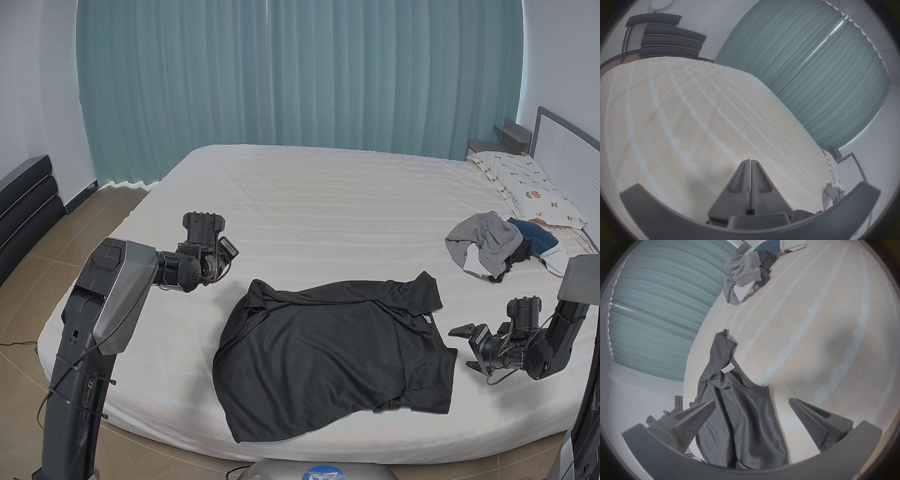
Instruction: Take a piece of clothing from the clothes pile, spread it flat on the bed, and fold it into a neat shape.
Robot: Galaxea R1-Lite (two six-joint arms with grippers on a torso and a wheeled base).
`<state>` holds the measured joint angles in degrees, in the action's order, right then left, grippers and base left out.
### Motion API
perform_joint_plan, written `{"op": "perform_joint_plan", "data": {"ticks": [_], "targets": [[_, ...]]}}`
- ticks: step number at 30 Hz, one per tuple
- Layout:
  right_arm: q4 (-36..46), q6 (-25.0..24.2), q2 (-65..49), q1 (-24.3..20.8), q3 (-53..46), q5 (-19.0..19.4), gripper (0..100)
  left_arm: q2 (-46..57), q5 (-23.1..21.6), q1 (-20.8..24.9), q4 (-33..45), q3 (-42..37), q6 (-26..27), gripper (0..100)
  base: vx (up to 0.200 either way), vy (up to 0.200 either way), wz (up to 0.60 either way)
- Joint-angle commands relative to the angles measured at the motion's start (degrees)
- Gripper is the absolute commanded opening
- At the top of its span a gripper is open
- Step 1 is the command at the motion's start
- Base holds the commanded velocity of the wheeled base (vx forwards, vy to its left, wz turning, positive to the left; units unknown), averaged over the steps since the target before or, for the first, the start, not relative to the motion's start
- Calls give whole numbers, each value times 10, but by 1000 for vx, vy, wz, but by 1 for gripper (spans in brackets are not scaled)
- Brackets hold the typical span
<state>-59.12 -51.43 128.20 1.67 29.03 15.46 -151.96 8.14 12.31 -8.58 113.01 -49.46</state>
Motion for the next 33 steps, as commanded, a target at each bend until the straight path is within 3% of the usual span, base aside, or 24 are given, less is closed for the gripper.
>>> {"op": "perform_joint_plan", "data": {"ticks": [1,2,3,12,18,23,32,33], "targets": [[-30,-1,9,-2,-11,0,100,24,-34,-8,36,-53,-9,0,0,0,0],[-34,-1,9,-2,-13,0,100,28,-34,-6,36,-58,-11,0,0,0,0],[-35,-1,9,-2,-13,0,100,32,-35,-4,36,-62,-12,100,0,0,0],[-36,0,13,-2,-13,1,100,53,-85,31,36,-127,-7,100,0,0,0],[-36,0,13,-2,-14,1,100,46,-86,50,36,-127,2,100,0,0,0],[-36,0,13,-2,-14,1,100,25,-74,68,34,-118,38,100,0,0,0],[-36,1,13,-2,-14,1,100,-9,-23,71,37,-67,38,100,0,0,0],[-36,1,13,-2,-14,1,100,-9,-23,71,37,-67,38,0,0,0,0]]}}
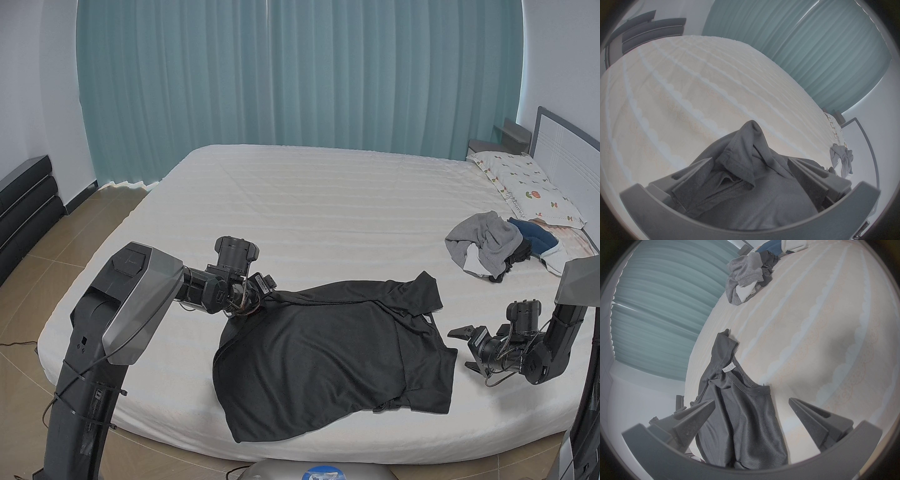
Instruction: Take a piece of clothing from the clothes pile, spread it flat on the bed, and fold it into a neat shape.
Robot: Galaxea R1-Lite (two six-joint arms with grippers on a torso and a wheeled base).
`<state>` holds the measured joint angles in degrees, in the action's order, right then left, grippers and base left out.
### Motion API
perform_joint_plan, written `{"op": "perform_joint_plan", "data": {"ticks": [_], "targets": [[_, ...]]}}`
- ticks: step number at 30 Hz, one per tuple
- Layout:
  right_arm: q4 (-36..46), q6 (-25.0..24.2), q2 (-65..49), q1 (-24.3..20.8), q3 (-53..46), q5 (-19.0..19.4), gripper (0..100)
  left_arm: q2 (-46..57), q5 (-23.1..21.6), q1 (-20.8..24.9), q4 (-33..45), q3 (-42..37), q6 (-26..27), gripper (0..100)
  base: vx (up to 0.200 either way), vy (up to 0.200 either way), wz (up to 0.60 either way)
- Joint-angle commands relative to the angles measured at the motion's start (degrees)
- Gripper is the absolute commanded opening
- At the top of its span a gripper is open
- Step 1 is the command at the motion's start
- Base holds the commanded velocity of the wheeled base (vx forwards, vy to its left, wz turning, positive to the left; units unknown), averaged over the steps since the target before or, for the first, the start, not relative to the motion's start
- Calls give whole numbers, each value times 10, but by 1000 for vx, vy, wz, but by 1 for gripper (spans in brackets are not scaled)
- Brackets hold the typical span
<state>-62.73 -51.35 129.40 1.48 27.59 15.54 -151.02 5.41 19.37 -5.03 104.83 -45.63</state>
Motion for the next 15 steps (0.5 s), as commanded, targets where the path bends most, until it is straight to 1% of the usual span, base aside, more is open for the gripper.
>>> {"op": "perform_joint_plan", "data": {"ticks": [1,7,8,9,13,14,15], "targets": [[0,0,1,-1,0,0,100,-23,7,1,4,20,-1,0,0,0,0],[0,0,1,-1,0,0,100,-24,9,0,13,19,6,0,0,0,0],[0,0,1,0,0,0,100,-21,16,-5,32,24,23,0,0,0,0],[0,0,1,0,0,0,100,-21,17,-6,35,29,27,0,0,0,0],[0,0,1,0,0,0,100,-22,23,-14,39,68,27,0,0,0,0],[0,0,1,0,0,0,100,-24,33,-19,34,95,25,0,0,0,0],[0,0,1,0,0,0,100,-25,41,-22,27,98,24,0,0,0,0]]}}
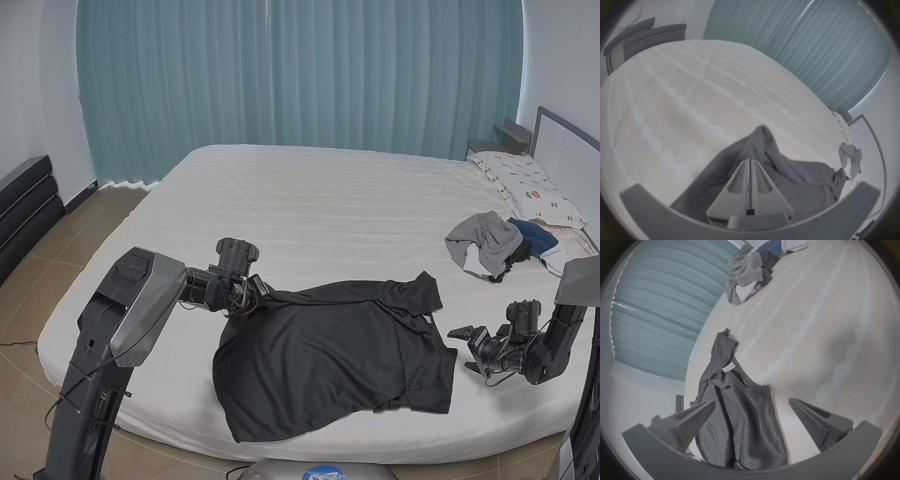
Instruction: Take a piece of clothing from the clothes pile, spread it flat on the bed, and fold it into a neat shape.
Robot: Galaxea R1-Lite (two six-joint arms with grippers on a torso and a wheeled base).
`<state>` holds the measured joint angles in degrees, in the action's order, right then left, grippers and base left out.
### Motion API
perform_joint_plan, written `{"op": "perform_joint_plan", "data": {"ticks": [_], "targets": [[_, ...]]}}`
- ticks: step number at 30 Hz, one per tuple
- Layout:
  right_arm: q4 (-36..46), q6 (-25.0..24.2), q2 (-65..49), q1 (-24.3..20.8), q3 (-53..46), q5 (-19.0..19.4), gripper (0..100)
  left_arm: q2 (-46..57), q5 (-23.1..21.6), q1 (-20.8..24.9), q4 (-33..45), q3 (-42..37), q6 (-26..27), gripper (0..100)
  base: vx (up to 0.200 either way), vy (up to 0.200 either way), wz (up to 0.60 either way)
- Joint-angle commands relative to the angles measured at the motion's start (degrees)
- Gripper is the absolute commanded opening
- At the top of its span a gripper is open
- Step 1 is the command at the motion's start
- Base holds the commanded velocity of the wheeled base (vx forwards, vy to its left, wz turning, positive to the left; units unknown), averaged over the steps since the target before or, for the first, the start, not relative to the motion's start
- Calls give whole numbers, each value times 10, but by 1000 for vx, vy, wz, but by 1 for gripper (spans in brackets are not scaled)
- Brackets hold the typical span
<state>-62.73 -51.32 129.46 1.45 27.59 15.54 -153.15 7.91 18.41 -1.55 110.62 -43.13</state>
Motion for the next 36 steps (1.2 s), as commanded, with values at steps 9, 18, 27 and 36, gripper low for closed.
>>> {"op": "perform_joint_plan", "data": {"ticks": [9,18,27,36], "targets": [[0,0,0,0,0,0,100,6,18,-30,-60,40,-4,0,0,0,0],[0,-1,0,0,-1,0,100,15,-11,-16,8,24,-18,100,0,0,0],[0,0,0,0,-1,0,100,16,-12,22,30,-12,-5,100,0,0,0],[0,0,1,-4,-2,0,100,9,9,29,52,-1,14,100,0,0,0]]}}
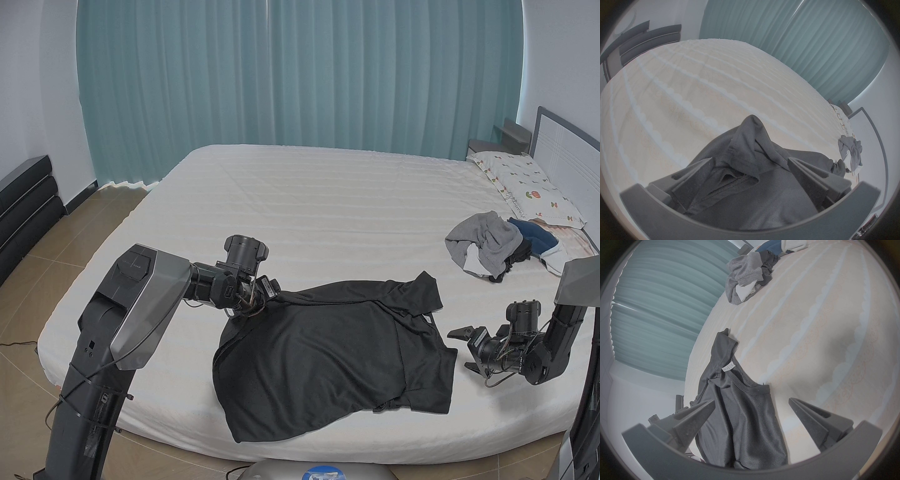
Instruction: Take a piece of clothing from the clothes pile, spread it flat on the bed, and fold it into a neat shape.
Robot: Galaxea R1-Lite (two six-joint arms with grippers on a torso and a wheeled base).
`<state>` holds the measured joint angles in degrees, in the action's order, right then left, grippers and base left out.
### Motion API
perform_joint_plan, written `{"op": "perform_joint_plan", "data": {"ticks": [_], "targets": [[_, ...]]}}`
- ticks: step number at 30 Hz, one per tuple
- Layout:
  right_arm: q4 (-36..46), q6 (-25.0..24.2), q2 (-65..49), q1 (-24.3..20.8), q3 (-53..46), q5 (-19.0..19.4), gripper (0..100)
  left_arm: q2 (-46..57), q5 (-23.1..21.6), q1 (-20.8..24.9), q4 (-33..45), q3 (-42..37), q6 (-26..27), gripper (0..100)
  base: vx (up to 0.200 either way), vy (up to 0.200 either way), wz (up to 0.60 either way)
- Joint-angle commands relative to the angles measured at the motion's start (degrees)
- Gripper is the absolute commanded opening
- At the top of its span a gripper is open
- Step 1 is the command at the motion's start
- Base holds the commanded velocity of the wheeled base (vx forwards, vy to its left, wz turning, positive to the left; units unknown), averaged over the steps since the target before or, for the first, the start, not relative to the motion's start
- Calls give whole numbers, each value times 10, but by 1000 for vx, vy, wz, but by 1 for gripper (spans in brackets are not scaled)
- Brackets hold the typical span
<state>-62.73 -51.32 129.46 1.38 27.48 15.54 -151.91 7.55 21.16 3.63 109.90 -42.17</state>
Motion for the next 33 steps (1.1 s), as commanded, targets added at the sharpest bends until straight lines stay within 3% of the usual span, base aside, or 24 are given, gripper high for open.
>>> {"op": "perform_joint_plan", "data": {"ticks": [1,5,6,33], "targets": [[0,0,1,-3,-1,0,100,-7,20,2,0,8,9,100,0,0,0],[-1,0,0,-4,-1,0,100,-18,42,2,1,11,30,100,0,0,0],[-1,0,0,-4,-1,0,100,-21,47,0,1,11,34,0,0,0,0],[-1,0,0,-4,-1,0,100,-14,52,-38,-13,47,40,0,0,0,0]]}}
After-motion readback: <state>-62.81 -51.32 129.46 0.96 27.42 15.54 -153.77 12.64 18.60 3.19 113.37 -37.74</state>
